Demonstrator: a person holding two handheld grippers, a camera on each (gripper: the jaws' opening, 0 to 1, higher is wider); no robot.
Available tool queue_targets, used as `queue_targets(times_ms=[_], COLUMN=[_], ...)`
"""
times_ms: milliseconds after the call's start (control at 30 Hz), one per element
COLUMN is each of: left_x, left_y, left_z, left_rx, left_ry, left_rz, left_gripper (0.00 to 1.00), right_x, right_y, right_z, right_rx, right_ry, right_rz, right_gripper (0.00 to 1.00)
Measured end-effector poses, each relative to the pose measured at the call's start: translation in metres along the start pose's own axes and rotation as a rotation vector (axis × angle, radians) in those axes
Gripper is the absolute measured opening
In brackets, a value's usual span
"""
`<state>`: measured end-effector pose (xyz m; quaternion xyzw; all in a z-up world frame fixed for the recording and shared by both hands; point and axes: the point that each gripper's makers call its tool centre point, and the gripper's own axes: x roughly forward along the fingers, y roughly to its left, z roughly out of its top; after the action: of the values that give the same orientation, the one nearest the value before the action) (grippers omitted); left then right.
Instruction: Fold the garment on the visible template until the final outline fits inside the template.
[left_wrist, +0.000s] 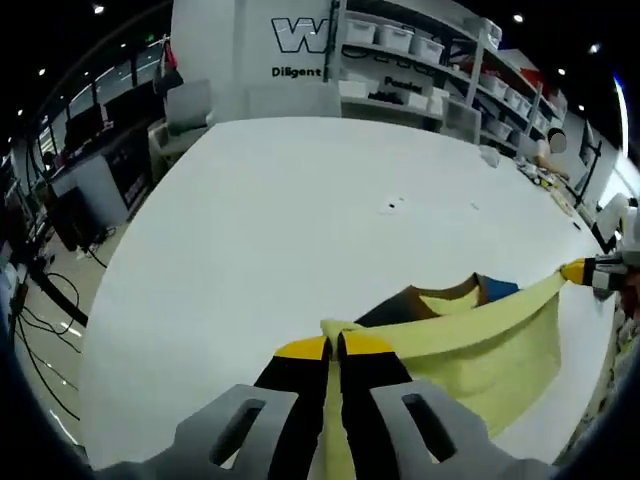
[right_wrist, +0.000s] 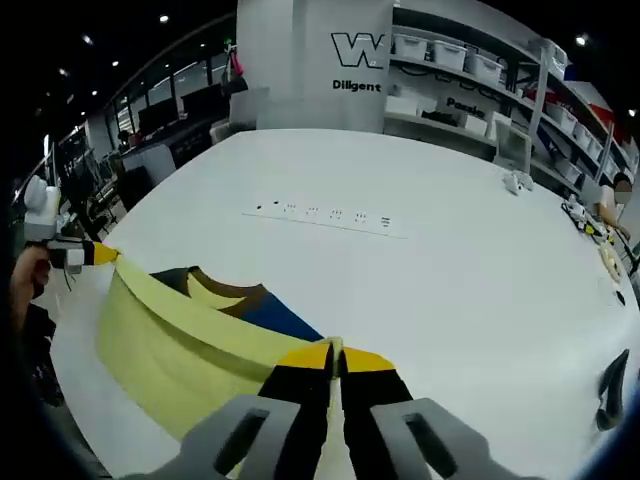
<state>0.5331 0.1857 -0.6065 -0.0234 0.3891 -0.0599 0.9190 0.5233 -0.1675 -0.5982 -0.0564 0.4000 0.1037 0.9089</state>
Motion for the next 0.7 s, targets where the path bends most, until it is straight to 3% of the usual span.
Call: queue_targets(times_ms=[333,367,467,533,567,633,700], left_x=[0.024,0.027,0.028,0.026,0.024,0.019,0.013], left_y=[0.005,0.004,0.005,0.011,0.011,0.01,0.008], left_z=[-0.013,-0.013,-0.012,-0.01,-0.009,0.001,0.0], left_rx=[-0.034,-0.073,-0.043,0.005,0.018,0.072,0.17], left_ry=[0.032,0.015,-0.002,-0.041,-0.057,-0.147,-0.189], left_rz=[-0.016,-0.041,-0.053,-0.043,-0.054,-0.086,-0.116], left_gripper=[0.11,0.11,0.13,0.12,0.14,0.2,0.28], right_x=[0.024,0.029,0.028,0.026,0.025,0.023,0.022], right_y=[-0.005,-0.006,-0.01,-0.01,-0.007,-0.003,0.001], right_z=[-0.008,-0.011,-0.012,-0.012,-0.012,-0.015,-0.019], right_rx=[-0.01,-0.007,-0.004,-0.009,-0.025,-0.052,-0.119], right_ry=[0.019,0.009,-0.015,-0.043,-0.06,-0.072,-0.075], right_rz=[0.013,0.005,-0.013,-0.004,0.018,0.052,0.077], right_gripper=[0.0,0.0,0.06,0.16,0.18,0.19,0.24])
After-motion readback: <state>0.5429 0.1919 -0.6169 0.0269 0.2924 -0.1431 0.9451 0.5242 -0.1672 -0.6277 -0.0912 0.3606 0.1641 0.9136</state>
